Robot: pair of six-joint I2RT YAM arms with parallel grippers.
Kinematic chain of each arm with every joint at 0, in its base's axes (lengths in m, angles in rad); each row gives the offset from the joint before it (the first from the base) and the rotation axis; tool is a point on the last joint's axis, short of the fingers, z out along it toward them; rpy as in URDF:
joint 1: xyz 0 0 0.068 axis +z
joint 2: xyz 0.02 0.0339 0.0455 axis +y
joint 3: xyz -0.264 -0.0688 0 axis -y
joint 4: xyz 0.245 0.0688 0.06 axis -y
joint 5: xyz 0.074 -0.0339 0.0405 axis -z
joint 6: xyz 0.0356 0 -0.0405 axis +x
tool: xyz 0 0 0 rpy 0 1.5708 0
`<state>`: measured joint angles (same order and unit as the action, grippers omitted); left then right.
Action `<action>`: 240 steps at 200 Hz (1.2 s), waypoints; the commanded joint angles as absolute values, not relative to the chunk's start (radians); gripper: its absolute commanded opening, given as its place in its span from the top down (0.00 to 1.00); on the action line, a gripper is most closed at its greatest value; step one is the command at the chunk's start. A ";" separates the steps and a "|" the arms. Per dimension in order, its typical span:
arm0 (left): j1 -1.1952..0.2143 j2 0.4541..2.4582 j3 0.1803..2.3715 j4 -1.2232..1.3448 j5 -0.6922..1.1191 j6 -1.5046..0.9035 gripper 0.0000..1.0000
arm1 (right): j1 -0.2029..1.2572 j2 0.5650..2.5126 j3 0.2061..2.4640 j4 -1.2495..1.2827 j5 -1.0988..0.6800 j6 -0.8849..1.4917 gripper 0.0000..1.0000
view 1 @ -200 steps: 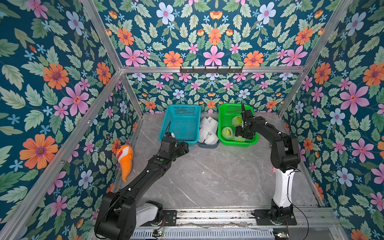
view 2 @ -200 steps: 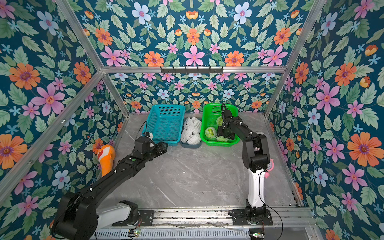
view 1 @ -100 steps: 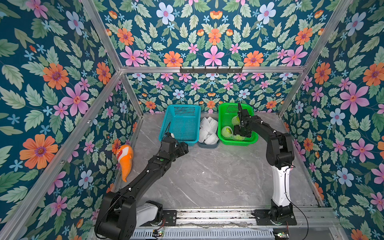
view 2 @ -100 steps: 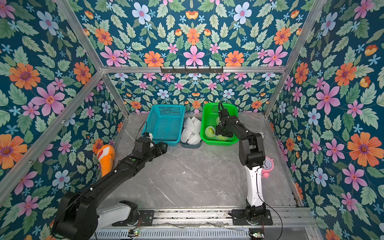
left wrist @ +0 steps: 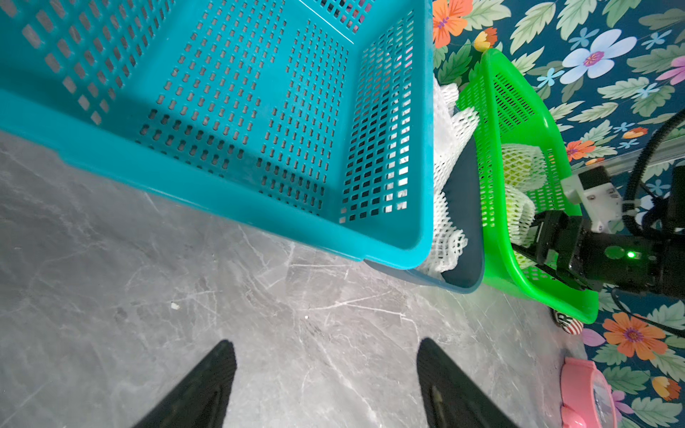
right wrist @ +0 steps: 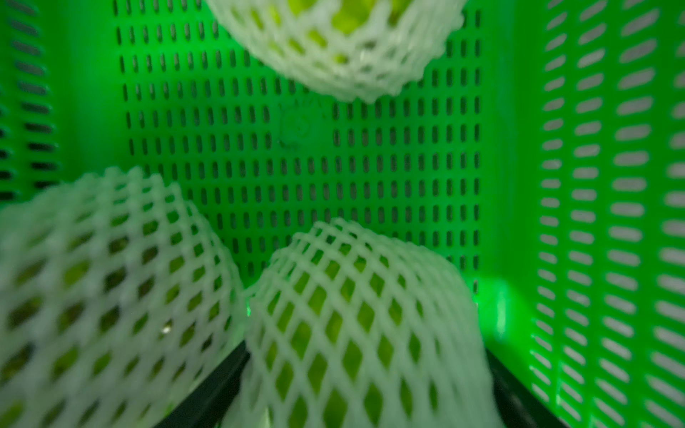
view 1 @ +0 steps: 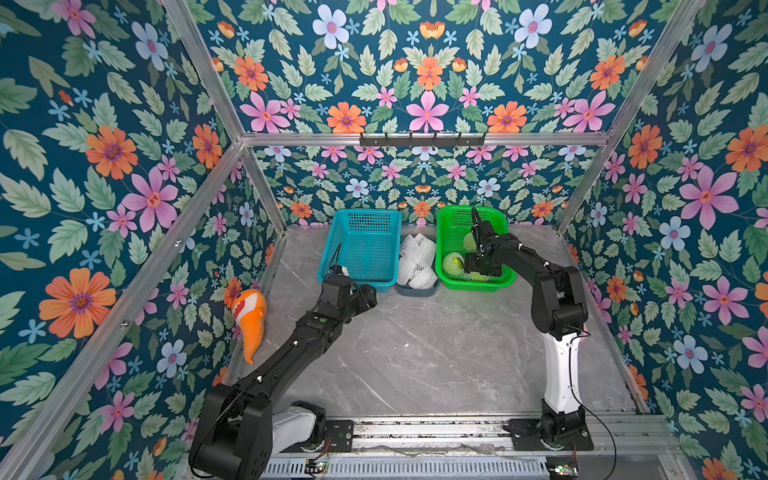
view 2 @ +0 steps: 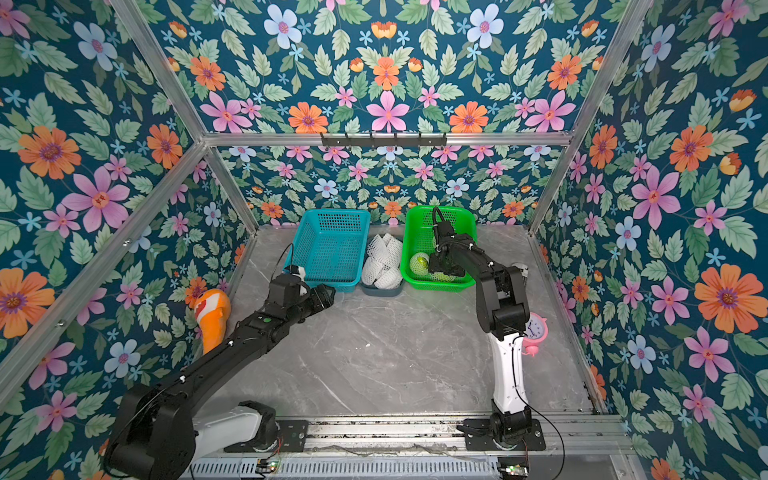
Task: Sleeve custard apples in foam nets
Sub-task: Place the custard apple in the basket, then reset both arms
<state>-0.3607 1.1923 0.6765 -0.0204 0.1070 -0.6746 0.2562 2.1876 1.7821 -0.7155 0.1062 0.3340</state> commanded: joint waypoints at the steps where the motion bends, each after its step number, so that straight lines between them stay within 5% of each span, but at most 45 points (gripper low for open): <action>1: -0.359 1.186 0.679 0.003 0.113 -0.676 0.20 | 0.261 2.140 1.777 -0.778 0.078 0.340 0.16; 88: -0.359 1.177 0.685 0.014 0.135 -0.673 0.20 | 0.262 1.932 1.724 -0.769 0.138 0.354 0.09; 166: -0.357 1.207 0.779 -0.066 0.031 -0.604 0.17 | 0.262 1.478 1.211 -0.371 0.177 0.374 0.06; 240: -0.320 1.287 0.800 0.009 -0.542 -0.364 0.16 | 0.259 1.230 0.662 0.188 0.585 0.183 0.01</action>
